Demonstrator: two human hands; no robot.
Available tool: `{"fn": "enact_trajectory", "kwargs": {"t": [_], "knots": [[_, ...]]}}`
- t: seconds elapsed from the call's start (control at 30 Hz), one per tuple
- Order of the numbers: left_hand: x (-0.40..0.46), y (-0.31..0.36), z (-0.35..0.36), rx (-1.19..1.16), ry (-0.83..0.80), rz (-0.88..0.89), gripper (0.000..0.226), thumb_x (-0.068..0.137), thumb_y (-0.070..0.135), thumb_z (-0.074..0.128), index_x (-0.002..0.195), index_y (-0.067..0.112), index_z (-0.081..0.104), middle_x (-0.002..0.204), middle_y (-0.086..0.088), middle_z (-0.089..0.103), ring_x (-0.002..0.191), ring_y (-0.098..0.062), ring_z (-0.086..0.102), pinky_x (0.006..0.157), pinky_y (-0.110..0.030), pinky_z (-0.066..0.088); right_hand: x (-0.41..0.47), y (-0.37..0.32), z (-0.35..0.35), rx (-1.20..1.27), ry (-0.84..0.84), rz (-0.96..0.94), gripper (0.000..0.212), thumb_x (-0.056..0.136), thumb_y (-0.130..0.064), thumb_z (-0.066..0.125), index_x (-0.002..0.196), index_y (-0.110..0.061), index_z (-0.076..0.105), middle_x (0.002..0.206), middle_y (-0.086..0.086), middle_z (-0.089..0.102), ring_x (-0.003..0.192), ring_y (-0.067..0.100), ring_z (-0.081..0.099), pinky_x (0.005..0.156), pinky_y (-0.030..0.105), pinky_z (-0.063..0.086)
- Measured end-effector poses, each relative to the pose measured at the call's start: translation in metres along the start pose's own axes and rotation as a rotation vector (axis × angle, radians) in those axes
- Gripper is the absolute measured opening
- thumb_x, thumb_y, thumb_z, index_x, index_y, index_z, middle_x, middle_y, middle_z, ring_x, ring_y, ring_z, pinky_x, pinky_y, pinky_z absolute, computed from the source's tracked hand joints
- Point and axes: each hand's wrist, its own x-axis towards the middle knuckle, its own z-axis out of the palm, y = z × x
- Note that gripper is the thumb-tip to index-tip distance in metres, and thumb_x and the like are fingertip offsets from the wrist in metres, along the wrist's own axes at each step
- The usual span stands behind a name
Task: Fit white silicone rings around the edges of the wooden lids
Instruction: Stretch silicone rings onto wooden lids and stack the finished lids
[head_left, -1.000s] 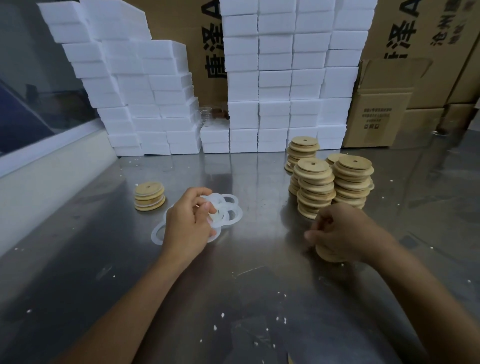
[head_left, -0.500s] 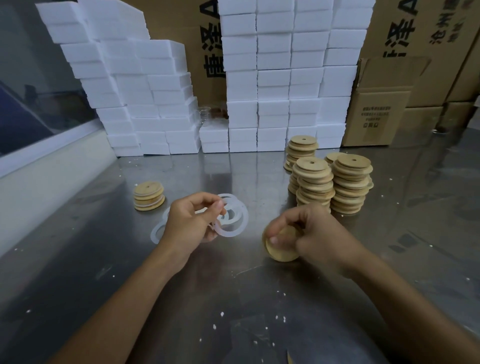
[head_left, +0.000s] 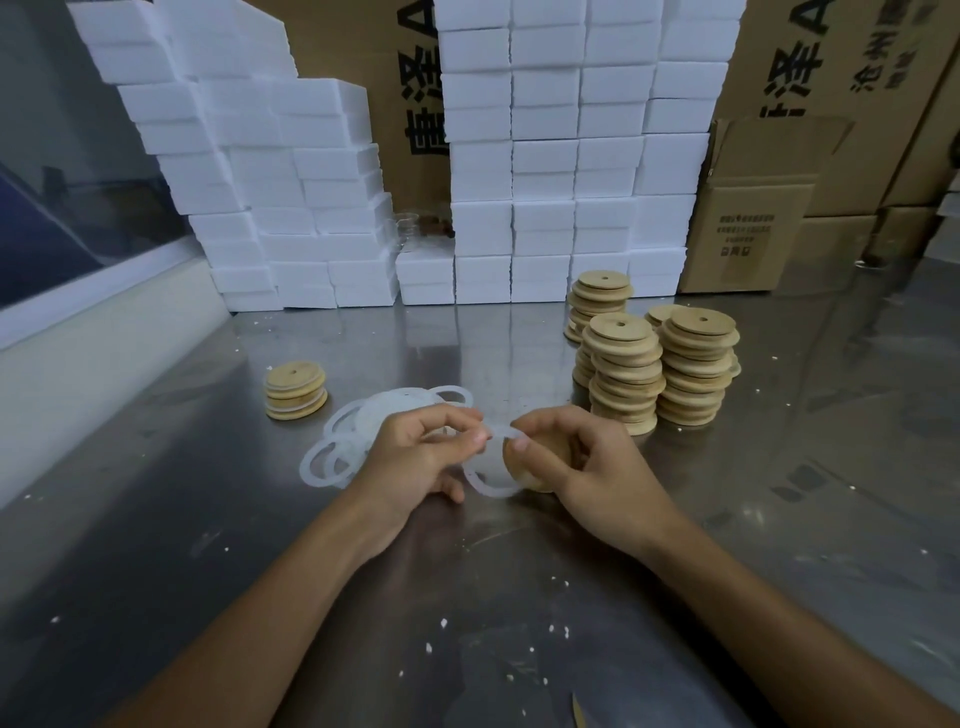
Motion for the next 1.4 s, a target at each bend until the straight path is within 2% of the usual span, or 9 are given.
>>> {"fn": "enact_trajectory", "kwargs": {"t": [0.1, 0.2, 0.4, 0.53, 0.67, 0.8, 0.97, 1.27, 1.4], "knots": [[-0.002, -0.003, 0.005, 0.015, 0.009, -0.001, 0.01, 0.086, 0.009, 0.069, 0.078, 0.01, 0.075, 0.111, -0.008, 0.071, 0.094, -0.03, 0.07, 0.057, -0.032, 0.054, -0.002, 0.0, 0.004, -0.019, 0.02, -0.073, 0.011, 0.093, -0.017, 0.066, 0.101, -0.014, 0.074, 0.096, -0.003, 0.072, 0.091, 0.012, 0.066, 0.085, 0.04, 0.054], [-0.003, -0.003, 0.007, -0.003, 0.001, -0.005, 0.006, 0.086, 0.012, 0.071, 0.082, 0.01, 0.074, 0.098, -0.013, 0.073, 0.086, -0.031, 0.072, 0.059, -0.033, 0.057, -0.002, 0.0, 0.006, 0.019, 0.052, -0.092, 0.01, 0.095, -0.015, 0.063, 0.099, -0.012, 0.072, 0.091, -0.003, 0.073, 0.088, 0.014, 0.067, 0.082, 0.04, 0.055], [-0.003, -0.007, 0.017, -0.069, 0.043, -0.039, 0.005, 0.087, 0.002, 0.068, 0.082, 0.002, 0.068, 0.084, -0.017, 0.073, 0.075, -0.026, 0.073, 0.058, -0.029, 0.059, 0.0, 0.003, 0.01, 0.062, 0.075, -0.091, 0.007, 0.095, -0.012, 0.063, 0.097, -0.012, 0.07, 0.088, -0.003, 0.072, 0.085, 0.012, 0.068, 0.081, 0.038, 0.056], [-0.002, -0.009, 0.02, -0.06, 0.127, 0.037, 0.005, 0.085, -0.003, 0.068, 0.082, 0.0, 0.068, 0.077, -0.013, 0.074, 0.072, -0.025, 0.074, 0.057, -0.028, 0.058, 0.001, 0.005, 0.01, 0.081, 0.114, -0.102, 0.004, 0.094, -0.012, 0.065, 0.094, -0.014, 0.068, 0.087, -0.003, 0.072, 0.085, 0.016, 0.068, 0.079, 0.043, 0.056], [0.002, -0.012, 0.02, 0.134, 0.212, 0.198, 0.017, 0.083, -0.003, 0.071, 0.076, 0.012, 0.068, 0.072, -0.004, 0.074, 0.059, -0.021, 0.071, 0.059, -0.025, 0.057, 0.001, 0.006, 0.01, 0.045, 0.175, -0.125, 0.005, 0.092, -0.014, 0.068, 0.089, -0.018, 0.068, 0.084, -0.008, 0.071, 0.084, 0.012, 0.067, 0.073, 0.046, 0.056], [0.004, -0.013, 0.018, 0.232, 0.204, 0.327, 0.024, 0.082, -0.001, 0.073, 0.075, 0.022, 0.07, 0.074, 0.005, 0.074, 0.063, -0.015, 0.072, 0.061, -0.021, 0.056, 0.002, 0.007, 0.009, 0.054, 0.206, -0.099, 0.005, 0.088, -0.014, 0.073, 0.085, -0.017, 0.07, 0.081, -0.005, 0.073, 0.083, 0.012, 0.069, 0.075, 0.046, 0.058], [0.005, -0.013, 0.011, 0.304, 0.174, 0.367, 0.026, 0.084, 0.005, 0.073, 0.076, 0.03, 0.072, 0.077, 0.007, 0.074, 0.063, -0.016, 0.071, 0.063, -0.019, 0.055, 0.002, 0.008, 0.007, 0.115, 0.185, -0.029, 0.006, 0.086, -0.015, 0.075, 0.083, -0.018, 0.071, 0.081, -0.001, 0.075, 0.081, 0.016, 0.072, 0.077, 0.051, 0.059], [0.005, -0.011, 0.005, 0.389, 0.18, 0.384, 0.017, 0.08, 0.007, 0.077, 0.08, 0.023, 0.074, 0.082, 0.008, 0.076, 0.072, -0.011, 0.072, 0.069, -0.029, 0.06, 0.004, 0.008, 0.003, 0.248, 0.099, 0.026, 0.008, 0.085, -0.003, 0.074, 0.081, -0.008, 0.068, 0.081, 0.006, 0.077, 0.076, 0.02, 0.075, 0.074, 0.043, 0.063], [0.006, -0.011, 0.002, 0.382, 0.163, 0.364, 0.014, 0.079, 0.005, 0.077, 0.08, 0.019, 0.075, 0.084, 0.005, 0.077, 0.074, -0.011, 0.073, 0.073, -0.032, 0.061, 0.007, 0.011, -0.001, 0.278, 0.052, 0.062, 0.012, 0.083, -0.003, 0.075, 0.077, -0.009, 0.068, 0.081, 0.009, 0.077, 0.076, 0.028, 0.075, 0.076, 0.046, 0.062]]}}
